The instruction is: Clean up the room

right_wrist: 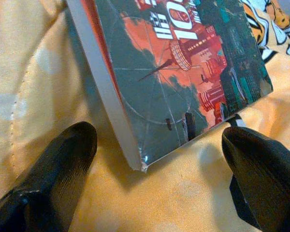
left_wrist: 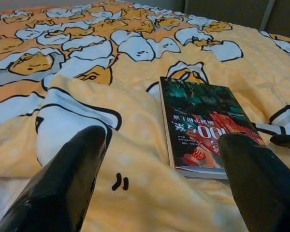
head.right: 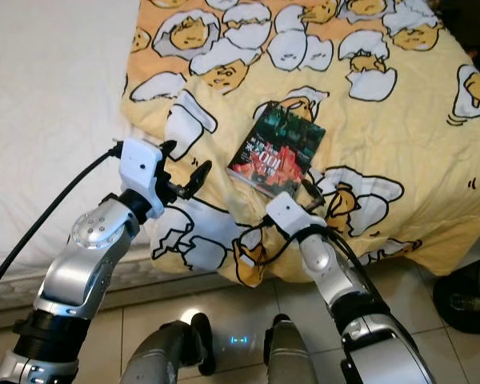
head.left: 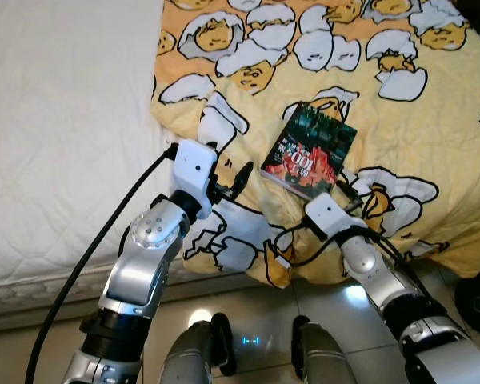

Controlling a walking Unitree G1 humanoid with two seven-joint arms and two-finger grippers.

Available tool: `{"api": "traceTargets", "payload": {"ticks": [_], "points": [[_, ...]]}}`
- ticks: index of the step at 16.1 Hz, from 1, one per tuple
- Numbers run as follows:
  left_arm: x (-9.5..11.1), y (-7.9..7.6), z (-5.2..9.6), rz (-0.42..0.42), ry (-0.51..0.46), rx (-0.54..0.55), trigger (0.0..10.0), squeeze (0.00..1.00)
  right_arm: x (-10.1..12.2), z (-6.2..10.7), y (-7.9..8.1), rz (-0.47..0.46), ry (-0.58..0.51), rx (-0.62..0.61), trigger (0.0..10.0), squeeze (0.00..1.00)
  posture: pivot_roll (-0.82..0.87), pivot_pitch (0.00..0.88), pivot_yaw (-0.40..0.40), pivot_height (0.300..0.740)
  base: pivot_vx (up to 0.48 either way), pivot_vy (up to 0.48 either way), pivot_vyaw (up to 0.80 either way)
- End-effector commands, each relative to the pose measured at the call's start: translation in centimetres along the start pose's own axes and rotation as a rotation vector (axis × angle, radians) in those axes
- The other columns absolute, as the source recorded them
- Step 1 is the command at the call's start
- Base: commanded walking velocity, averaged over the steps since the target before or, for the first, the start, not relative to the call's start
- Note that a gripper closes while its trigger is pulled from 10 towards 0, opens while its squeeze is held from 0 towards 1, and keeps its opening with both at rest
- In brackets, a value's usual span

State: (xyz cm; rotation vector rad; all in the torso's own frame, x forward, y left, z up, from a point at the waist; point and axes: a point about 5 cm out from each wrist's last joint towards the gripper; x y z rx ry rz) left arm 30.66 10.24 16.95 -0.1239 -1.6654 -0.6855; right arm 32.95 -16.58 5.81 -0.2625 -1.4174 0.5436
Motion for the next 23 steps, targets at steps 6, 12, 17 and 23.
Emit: {"api": "traceTargets", "payload": {"ticks": [6,12,17,23], "points": [[0.0,-0.3,0.1,-0.008,0.006,-0.024,10.0,0.00,-0.5,-0.3,0.5,-0.071,0.060,-0.001,0.0,0.00,-0.09,0.264,0.088,0.723,0.000,0.000,0.00],[0.0,-0.2,0.0,-0.011,0.006,-0.021,10.0,0.00,0.5,-0.9,1.0,-0.065,0.025,0.025,0.0,0.00,-0.08,0.260,0.085,0.723,0.000,0.000,0.00],[0.0,-0.2,-0.1,-0.014,0.004,-0.021,10.0,0.00,0.9,-0.8,1.1,-0.100,-0.009,0.013,0.0,0.00,-0.09,0.254,0.086,0.723,0.000,0.000,0.00],[-0.1,-0.5,-0.1,-0.016,0.000,-0.029,10.0,0.00,2.6,0.2,2.1,-0.249,-0.156,0.006,0.0,0.00,-0.10,0.229,0.081,0.723,0.000,0.000,0.00]]}}
Point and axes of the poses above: a point about 5 cm out from each wrist's last joint towards the gripper, its own z axis pointing back from the gripper into the wrist, its own x axis along the axis of the wrist's last joint, y = z × x, and after that the axes turned 13 degrees about -z, right-handed
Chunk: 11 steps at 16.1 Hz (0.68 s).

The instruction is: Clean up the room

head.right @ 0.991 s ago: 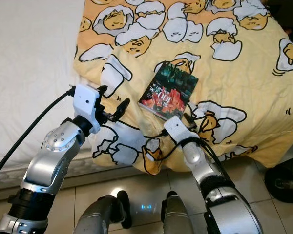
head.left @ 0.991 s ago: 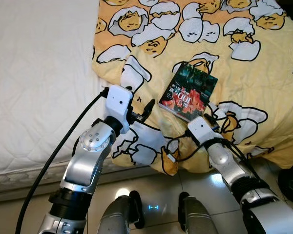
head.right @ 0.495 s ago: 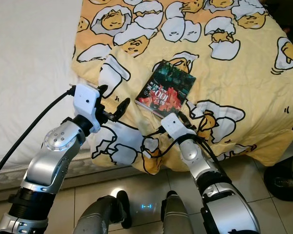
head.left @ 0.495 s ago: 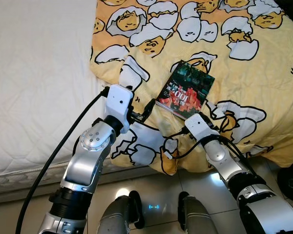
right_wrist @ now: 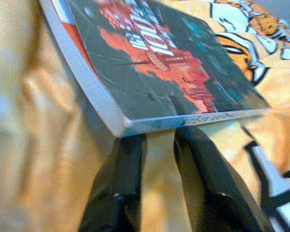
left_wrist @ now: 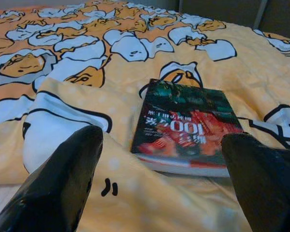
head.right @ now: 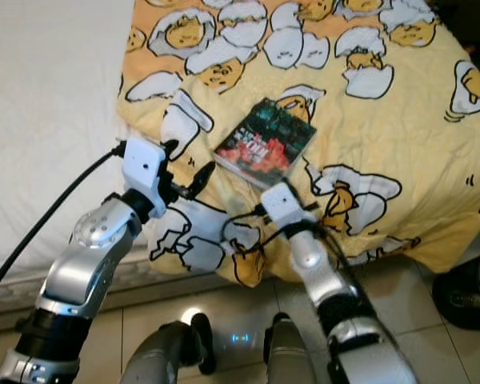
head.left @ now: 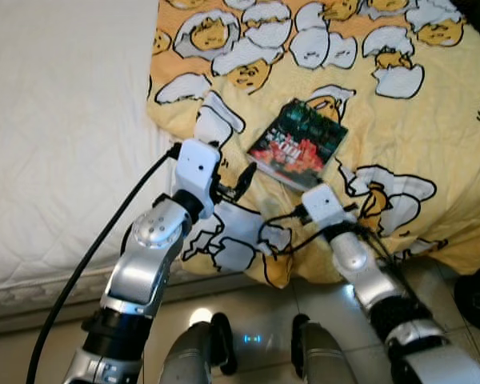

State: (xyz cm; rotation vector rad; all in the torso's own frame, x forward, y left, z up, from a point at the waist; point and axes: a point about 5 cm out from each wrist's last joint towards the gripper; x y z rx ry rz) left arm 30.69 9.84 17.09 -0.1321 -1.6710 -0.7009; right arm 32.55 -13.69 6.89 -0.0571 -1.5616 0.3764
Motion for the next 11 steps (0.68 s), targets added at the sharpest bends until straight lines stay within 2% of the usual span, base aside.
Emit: {"api": "traceTargets", "payload": {"ticks": [1,3,4,6,7,8,9,10,11], "points": [[-0.3,-0.2,0.1,-0.011,0.009,-0.017,10.0,0.00,0.4,0.2,0.2,-0.042,-0.026,0.004,0.0,0.00,-0.10,0.229,0.081,0.723,0.000,0.000,0.00],[-0.3,-0.3,0.1,-0.013,0.009,-0.020,10.0,0.00,1.5,0.5,0.4,-0.067,-0.083,0.001,0.0,0.00,-0.11,0.223,0.081,0.723,0.000,0.000,0.00],[-0.4,-0.4,0.1,-0.014,0.011,-0.025,10.0,0.00,2.4,0.9,1.0,-0.113,-0.111,0.008,0.0,0.00,-0.11,0.225,0.082,0.723,0.000,0.000,0.00],[-0.5,-0.5,0.1,-0.015,0.012,-0.027,10.0,0.00,2.5,1.0,1.2,-0.135,-0.104,0.013,0.0,0.00,-0.11,0.225,0.082,0.723,0.000,0.000,0.00],[-0.4,-0.5,0.0,-0.018,0.011,-0.032,10.0,0.00,1.5,1.0,1.4,-0.296,-0.006,-0.028,0.0,0.00,-0.11,0.231,0.085,0.723,0.000,0.000,0.00],[-0.4,-0.5,0.0,-0.022,0.011,-0.034,10.0,0.00,0.8,1.0,1.5,-0.406,0.059,-0.048,0.0,0.00,-0.11,0.231,0.085,0.723,0.000,0.000,0.00],[-0.4,-0.5,0.0,-0.027,0.012,-0.036,10.0,0.00,-0.1,1.0,1.8,-0.550,0.139,-0.063,9.5,0.00,-0.11,0.233,0.087,0.723,0.000,0.000,0.00],[-0.5,-0.5,0.1,-0.029,0.016,-0.039,10.0,0.00,-0.6,1.4,2.2,-0.631,0.204,-0.044,10.0,0.00,-0.10,0.235,0.089,0.723,0.000,0.000,0.00],[-0.6,-0.5,0.2,-0.031,0.018,-0.041,10.0,0.00,-0.8,1.6,2.5,-0.673,0.236,-0.033,10.0,0.00,-0.10,0.235,0.089,0.723,0.000,0.000,0.00]]}}
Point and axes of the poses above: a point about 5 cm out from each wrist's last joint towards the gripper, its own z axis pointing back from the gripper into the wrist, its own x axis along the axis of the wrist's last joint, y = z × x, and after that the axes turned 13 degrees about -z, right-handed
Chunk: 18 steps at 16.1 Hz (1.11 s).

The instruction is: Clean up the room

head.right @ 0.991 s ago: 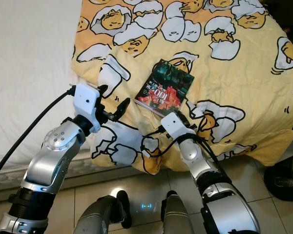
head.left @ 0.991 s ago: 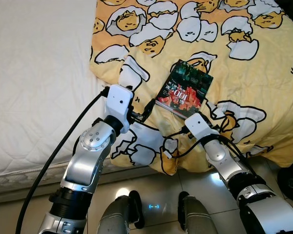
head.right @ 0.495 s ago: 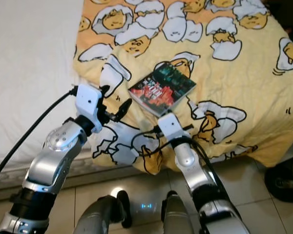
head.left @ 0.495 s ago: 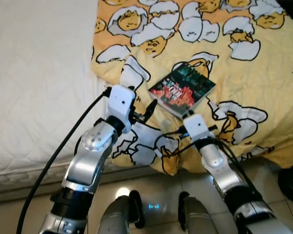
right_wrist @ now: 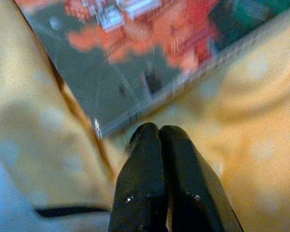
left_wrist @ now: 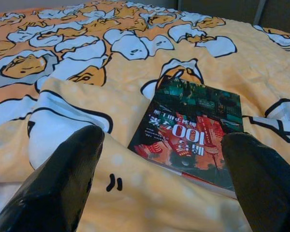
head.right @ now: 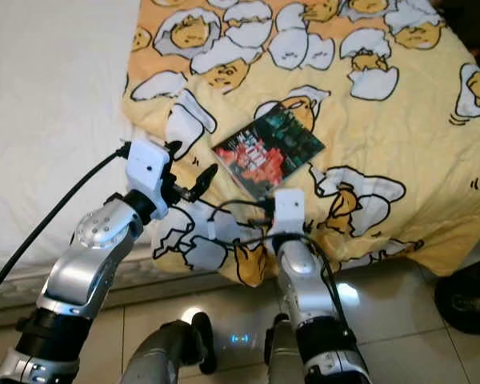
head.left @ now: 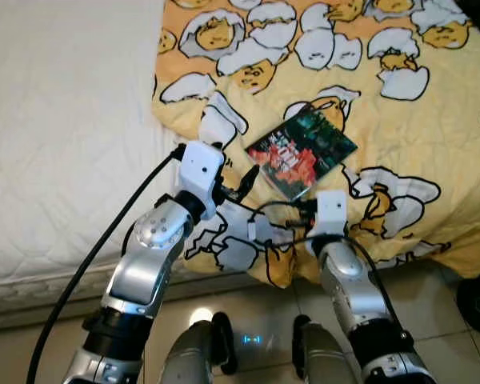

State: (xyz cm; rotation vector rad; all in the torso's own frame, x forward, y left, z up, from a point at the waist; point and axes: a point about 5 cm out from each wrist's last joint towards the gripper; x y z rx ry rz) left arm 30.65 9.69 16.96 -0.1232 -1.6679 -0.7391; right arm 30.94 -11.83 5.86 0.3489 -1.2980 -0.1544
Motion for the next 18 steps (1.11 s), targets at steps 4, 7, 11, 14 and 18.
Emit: {"api": "traceTargets", "payload": {"ticks": [4,7,11,14,18], "points": [[-0.5,-0.2,0.1,-0.016,0.019,-0.021,10.0,0.00,-1.0,0.7,0.3,-0.238,0.095,0.007,10.0,1.00,-0.10,0.238,0.090,0.723,0.000,0.000,0.00],[-0.5,-0.3,0.2,-0.029,0.019,-0.026,10.0,0.00,-0.4,0.9,0.6,-0.270,0.079,0.039,10.0,1.00,-0.10,0.239,0.087,0.723,0.000,0.000,0.00],[-0.5,-0.4,0.3,-0.037,0.020,-0.030,10.0,0.00,-0.8,2.1,3.0,-0.186,0.196,0.236,10.0,1.00,-0.10,0.240,0.085,0.723,0.000,0.000,0.00],[-0.5,-0.5,0.2,-0.043,0.018,-0.037,10.0,0.00,0.1,3.1,4.7,-0.138,0.163,0.368,10.0,1.00,-0.10,0.239,0.084,0.723,0.000,0.000,0.00],[-0.5,-0.6,0.2,-0.051,0.015,-0.052,10.0,0.00,2.8,2.9,2.5,-0.289,-0.019,0.201,10.0,1.00,-0.10,0.239,0.084,0.723,0.000,0.000,0.00]]}}
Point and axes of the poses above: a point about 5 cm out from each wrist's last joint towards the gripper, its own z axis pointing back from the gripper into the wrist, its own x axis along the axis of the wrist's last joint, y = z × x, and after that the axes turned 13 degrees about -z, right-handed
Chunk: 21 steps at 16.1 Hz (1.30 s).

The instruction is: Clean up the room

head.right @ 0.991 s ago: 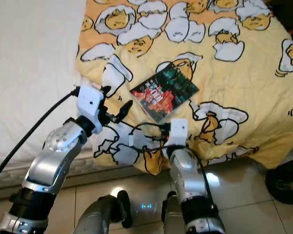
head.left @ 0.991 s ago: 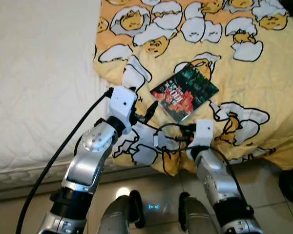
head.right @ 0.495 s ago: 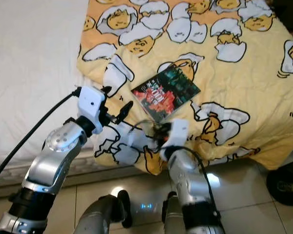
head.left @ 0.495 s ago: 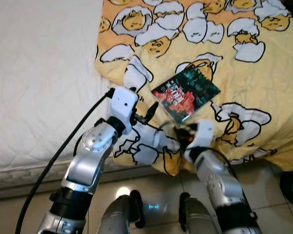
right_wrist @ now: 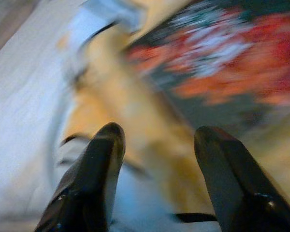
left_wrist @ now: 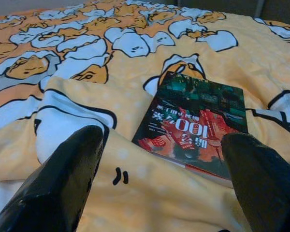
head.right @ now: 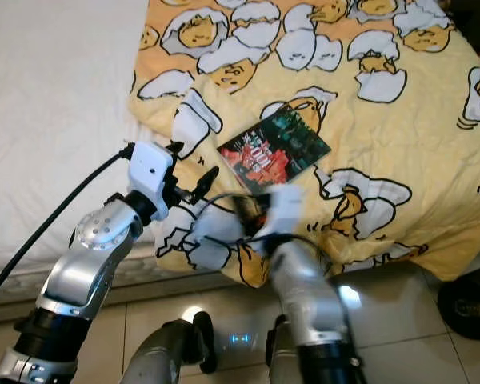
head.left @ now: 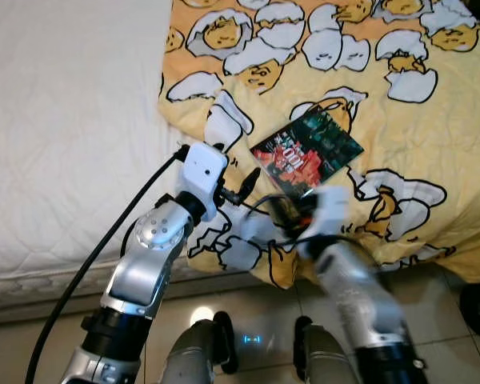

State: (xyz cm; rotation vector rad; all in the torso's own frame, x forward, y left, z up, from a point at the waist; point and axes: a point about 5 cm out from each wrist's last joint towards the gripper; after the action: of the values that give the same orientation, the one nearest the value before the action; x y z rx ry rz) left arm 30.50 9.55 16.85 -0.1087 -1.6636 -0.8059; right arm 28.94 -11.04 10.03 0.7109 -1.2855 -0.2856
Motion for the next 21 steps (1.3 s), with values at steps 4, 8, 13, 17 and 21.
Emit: {"api": "traceTargets", "payload": {"ticks": [4,8,13,17,21], "points": [[-0.8,0.0,0.3,-0.035,0.027,-0.027,10.0,0.00,-0.1,1.0,-2.9,-0.162,-0.036,-0.141,10.0,1.00,-0.11,0.242,0.093,0.723,0.000,0.000,0.00],[-0.8,-0.2,0.3,-0.052,0.024,-0.041,10.0,0.00,-0.4,0.0,-3.3,-0.211,-0.012,-0.147,10.0,1.00,-0.10,0.240,0.098,0.723,0.000,0.000,0.00],[-0.9,-0.1,0.3,-0.083,0.027,-0.055,10.0,0.00,-0.4,-2.0,-3.3,-0.198,0.013,-0.122,10.0,0.00,-0.09,0.243,0.106,0.723,0.000,0.000,0.00],[-0.9,-0.1,0.4,-0.084,0.025,-0.059,10.0,0.00,-0.9,-3.4,-3.2,-0.244,0.026,-0.134,10.0,0.00,-0.08,0.244,0.108,0.723,0.000,0.000,0.00],[-0.8,-0.3,0.5,-0.087,0.021,-0.064,10.0,0.00,-1.1,-4.6,-2.7,-0.223,0.037,-0.112,10.0,0.00,-0.08,0.242,0.107,0.723,0.000,0.000,0.00]]}}
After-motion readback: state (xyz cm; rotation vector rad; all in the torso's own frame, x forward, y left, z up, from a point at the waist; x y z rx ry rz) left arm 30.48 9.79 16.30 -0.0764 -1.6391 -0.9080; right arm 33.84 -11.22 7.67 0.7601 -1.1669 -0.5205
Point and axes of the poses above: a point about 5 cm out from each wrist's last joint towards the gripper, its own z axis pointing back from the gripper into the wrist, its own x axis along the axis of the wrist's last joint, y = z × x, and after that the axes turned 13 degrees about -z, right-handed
